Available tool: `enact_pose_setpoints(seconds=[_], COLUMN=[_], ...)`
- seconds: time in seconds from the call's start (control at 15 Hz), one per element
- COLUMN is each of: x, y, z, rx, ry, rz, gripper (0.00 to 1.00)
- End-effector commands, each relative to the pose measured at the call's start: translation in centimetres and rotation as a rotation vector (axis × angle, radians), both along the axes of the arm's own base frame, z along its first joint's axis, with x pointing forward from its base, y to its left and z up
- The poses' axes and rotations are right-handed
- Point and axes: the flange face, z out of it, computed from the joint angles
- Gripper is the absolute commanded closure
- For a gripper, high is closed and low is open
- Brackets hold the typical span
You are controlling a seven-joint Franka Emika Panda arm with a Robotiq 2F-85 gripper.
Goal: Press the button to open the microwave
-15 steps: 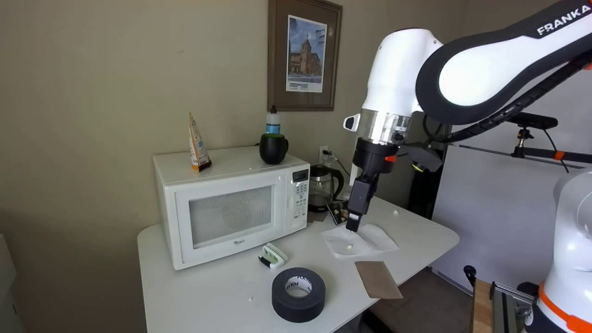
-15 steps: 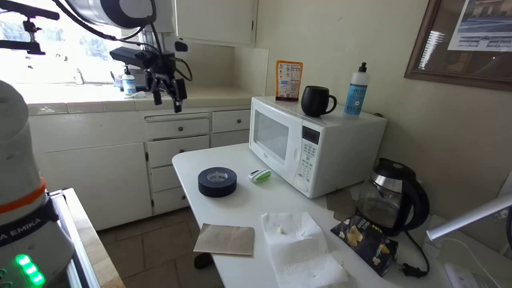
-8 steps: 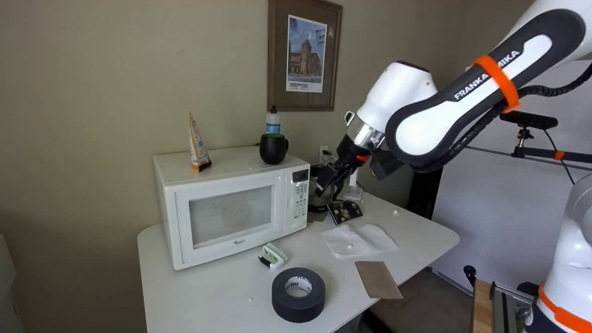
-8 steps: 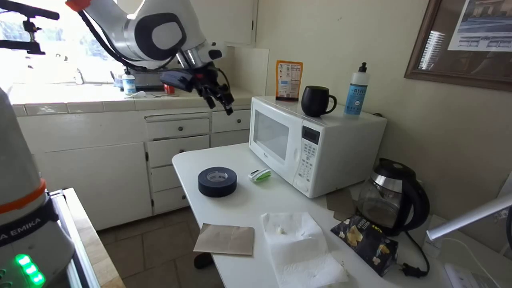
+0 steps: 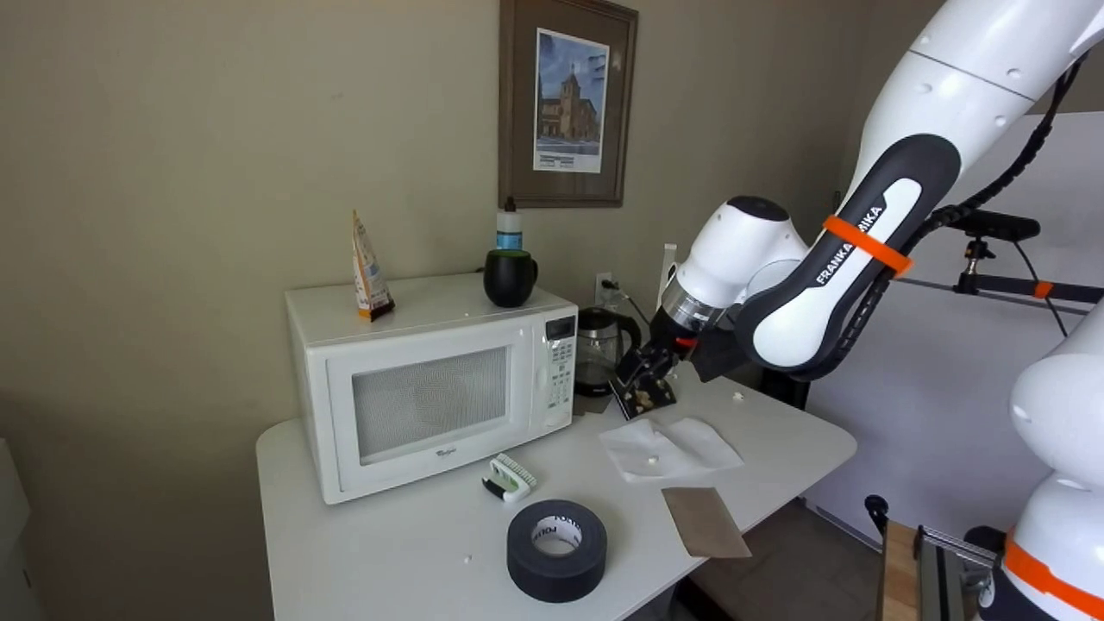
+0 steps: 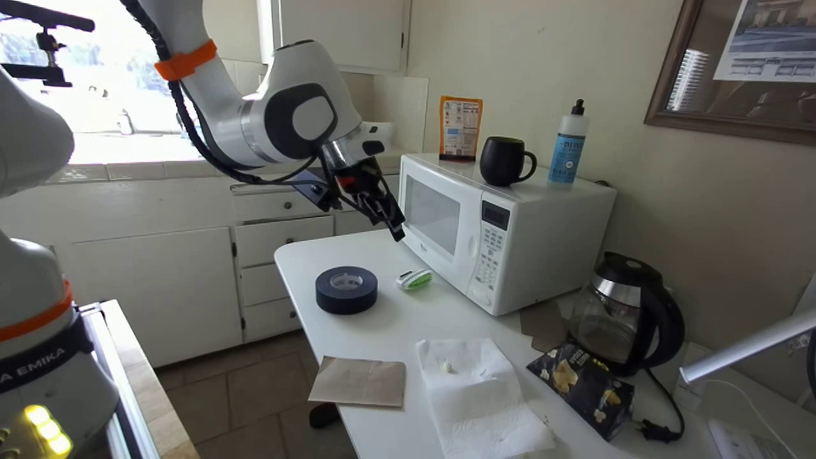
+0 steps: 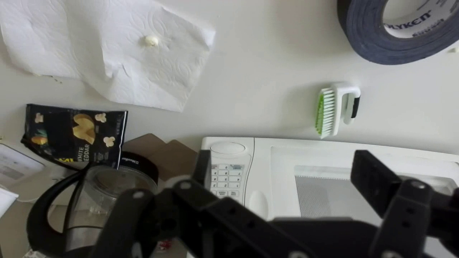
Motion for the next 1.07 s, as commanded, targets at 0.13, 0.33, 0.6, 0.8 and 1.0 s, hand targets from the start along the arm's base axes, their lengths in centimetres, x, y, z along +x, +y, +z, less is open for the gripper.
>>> enact_pose_setpoints(seconds=[0.13,0.33,0.6,0.8,1.0], x=[-0.9,-1.4,-1.1,-1.0,-1.0], y=[-0.9,-1.7,-1.8,-1.8,-1.8], z=[-1.9,-2.6,-2.6,-2.3,-2.3], rx=[0.035,0.050,0.039,0.035,0.035], ry=[-0.015,-0.009,0.006,0.000,0.000], rz=[-0.009,-0.017,-0.027,-0.026,-0.026], gripper=[0.00,0.00,0.00,0.00,0.00])
